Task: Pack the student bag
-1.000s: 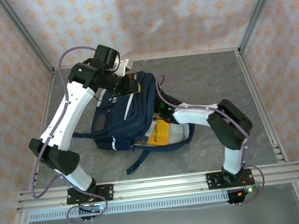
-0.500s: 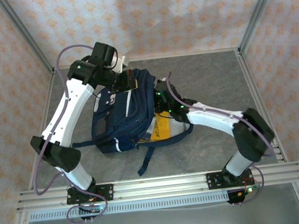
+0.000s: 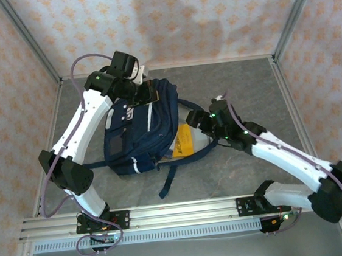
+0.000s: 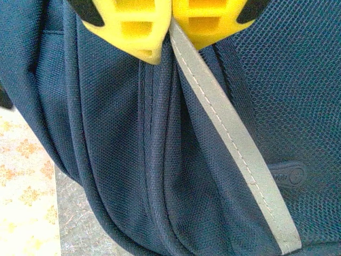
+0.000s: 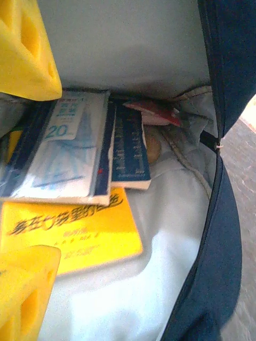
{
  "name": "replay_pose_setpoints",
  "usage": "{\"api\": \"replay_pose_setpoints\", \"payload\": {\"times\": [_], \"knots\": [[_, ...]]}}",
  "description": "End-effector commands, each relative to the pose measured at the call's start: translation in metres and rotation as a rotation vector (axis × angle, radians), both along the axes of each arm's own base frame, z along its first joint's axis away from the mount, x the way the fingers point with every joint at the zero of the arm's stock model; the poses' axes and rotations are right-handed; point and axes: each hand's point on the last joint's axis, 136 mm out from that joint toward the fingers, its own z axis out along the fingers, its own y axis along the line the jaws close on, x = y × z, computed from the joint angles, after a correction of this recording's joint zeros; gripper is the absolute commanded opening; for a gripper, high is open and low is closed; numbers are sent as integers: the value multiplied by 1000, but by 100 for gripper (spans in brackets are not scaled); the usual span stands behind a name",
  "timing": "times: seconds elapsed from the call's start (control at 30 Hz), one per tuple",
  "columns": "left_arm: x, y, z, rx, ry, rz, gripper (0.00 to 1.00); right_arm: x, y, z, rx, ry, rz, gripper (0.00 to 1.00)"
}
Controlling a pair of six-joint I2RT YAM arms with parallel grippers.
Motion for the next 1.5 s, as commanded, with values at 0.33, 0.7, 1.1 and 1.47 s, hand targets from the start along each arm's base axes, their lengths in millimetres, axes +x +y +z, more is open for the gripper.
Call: {"api": "replay_pose_setpoints", "payload": {"times": [0.33, 0.7, 1.1, 1.47], "knots": [[31, -59, -24, -36, -58, -84, 48, -102, -66, -44, -245, 141, 158, 52], [-34, 19, 0, 109, -155, 121, 49, -112, -23, -62, -401, 144, 307, 48], [-107, 73, -78, 164, 18, 229, 49, -60, 2, -117, -422, 288, 152, 29], [-123, 72, -108, 146, 75, 230, 48, 20, 7, -154, -474, 440, 109, 27]]}}
